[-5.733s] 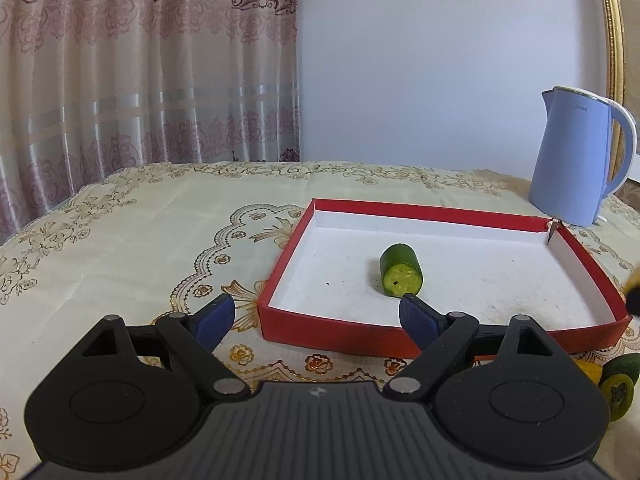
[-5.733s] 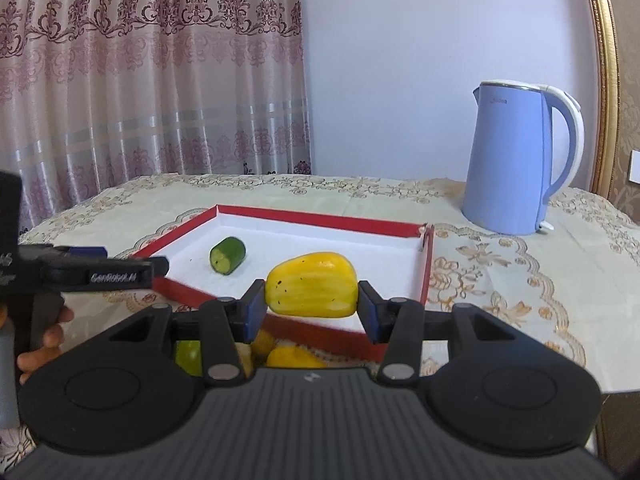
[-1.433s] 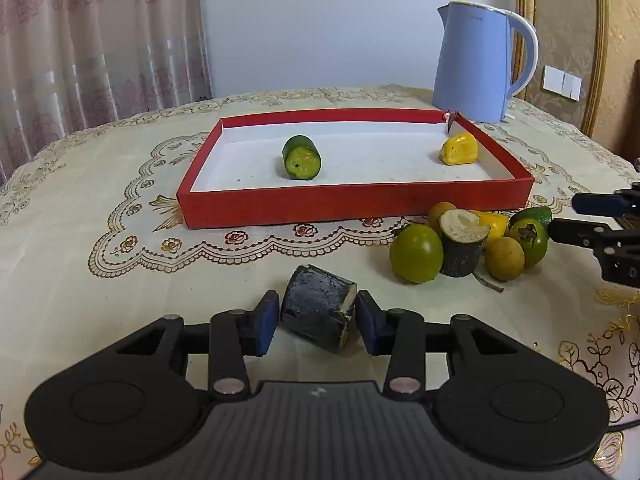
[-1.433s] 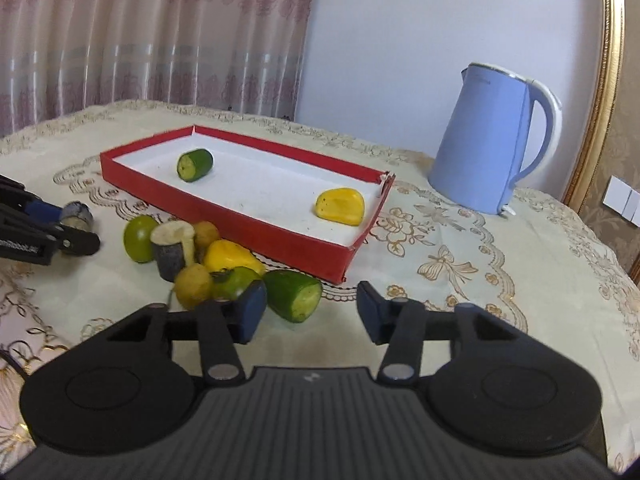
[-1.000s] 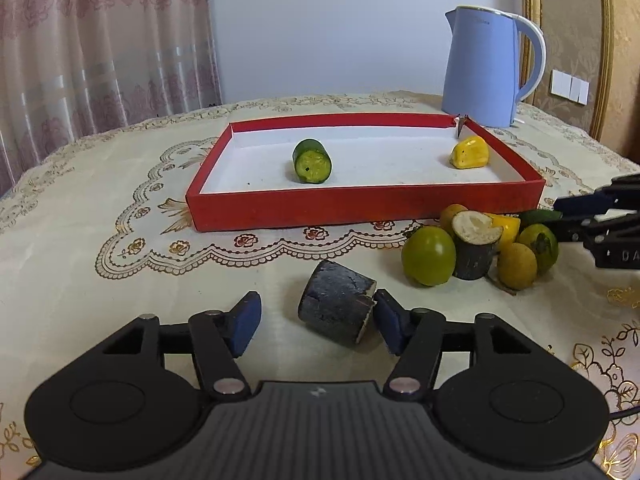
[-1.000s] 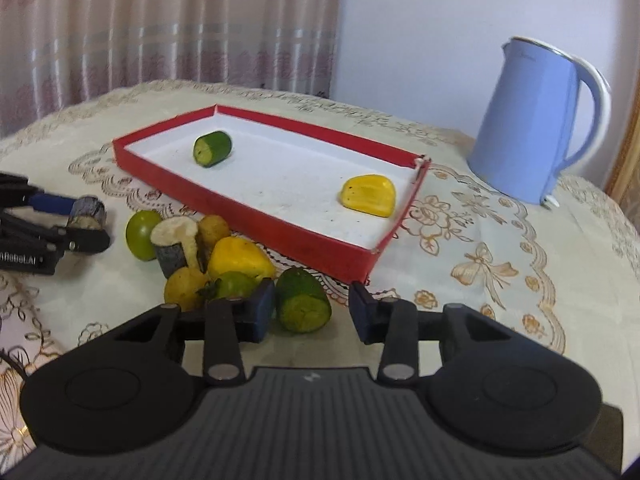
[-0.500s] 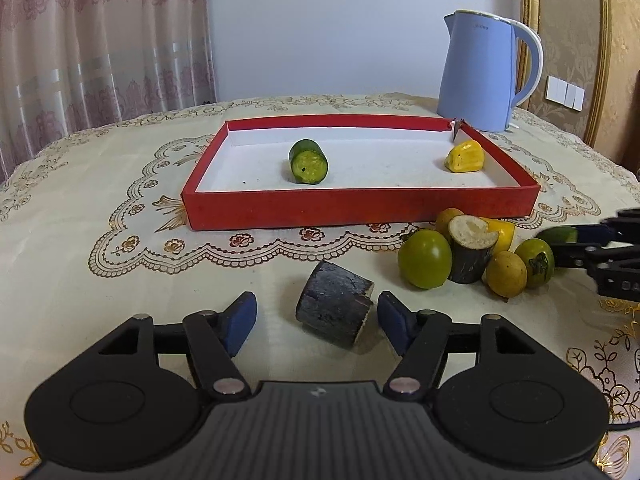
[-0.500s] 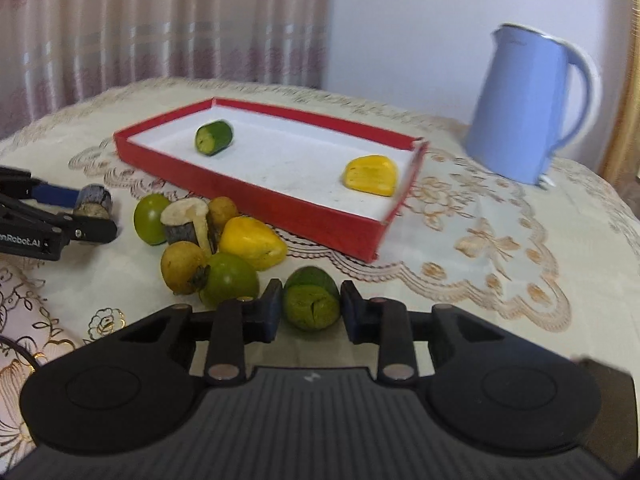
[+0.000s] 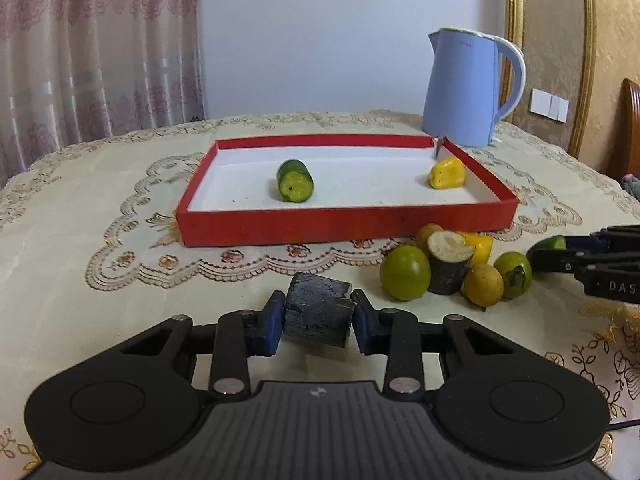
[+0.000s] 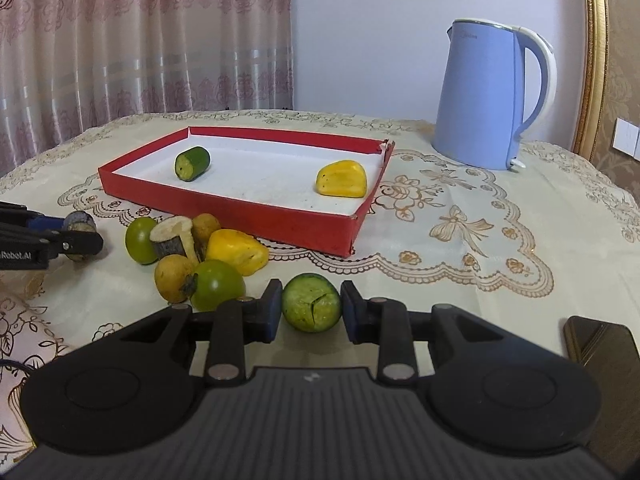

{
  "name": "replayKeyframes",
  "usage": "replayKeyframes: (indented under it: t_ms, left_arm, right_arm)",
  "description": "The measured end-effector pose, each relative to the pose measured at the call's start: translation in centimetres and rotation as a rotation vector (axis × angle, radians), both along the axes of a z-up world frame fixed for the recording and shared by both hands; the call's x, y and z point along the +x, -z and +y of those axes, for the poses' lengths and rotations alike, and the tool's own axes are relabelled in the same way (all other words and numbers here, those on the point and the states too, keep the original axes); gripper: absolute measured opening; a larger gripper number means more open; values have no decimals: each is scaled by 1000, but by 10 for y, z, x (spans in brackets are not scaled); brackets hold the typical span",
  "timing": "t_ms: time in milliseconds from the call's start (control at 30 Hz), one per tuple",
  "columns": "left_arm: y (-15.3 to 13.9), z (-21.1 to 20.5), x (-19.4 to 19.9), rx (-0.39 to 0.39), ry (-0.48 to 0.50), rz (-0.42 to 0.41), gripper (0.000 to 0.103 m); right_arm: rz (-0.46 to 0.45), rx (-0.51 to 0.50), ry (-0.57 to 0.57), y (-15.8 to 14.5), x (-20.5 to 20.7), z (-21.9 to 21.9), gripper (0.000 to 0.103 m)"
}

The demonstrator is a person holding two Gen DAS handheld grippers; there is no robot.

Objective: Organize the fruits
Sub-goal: 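Place the eggplant slice in the tray and open the left gripper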

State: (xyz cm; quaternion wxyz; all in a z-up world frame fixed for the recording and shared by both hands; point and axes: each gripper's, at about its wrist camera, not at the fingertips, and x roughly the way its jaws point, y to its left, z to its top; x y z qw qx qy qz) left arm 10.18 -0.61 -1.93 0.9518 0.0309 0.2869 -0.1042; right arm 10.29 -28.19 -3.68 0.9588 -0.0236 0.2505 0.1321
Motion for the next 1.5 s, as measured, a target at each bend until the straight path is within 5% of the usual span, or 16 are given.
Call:
replayKeyframes:
  t_ms: [267, 467, 1000, 1400, 1500]
  left_arm:
    - [-27, -6, 0, 29, 4, -73, 34]
    - [-55, -25, 35, 95, 16, -146, 34]
    - [-37, -64, 143, 191, -45, -41, 35]
    - [-24, -86, 175, 244, -71, -6, 35]
    - [-25, -91, 176, 255, -71, -9, 43]
  right_arm:
    - [-3, 5, 0, 0, -1, -1, 29]
    - [-13, 3, 8, -1, -3, -1, 29]
    - [-65, 27, 25, -8, -17, 1, 29]
    - [-82, 34, 6, -15, -25, 6, 29]
    - [-83, 38, 4, -15, -26, 7, 29]
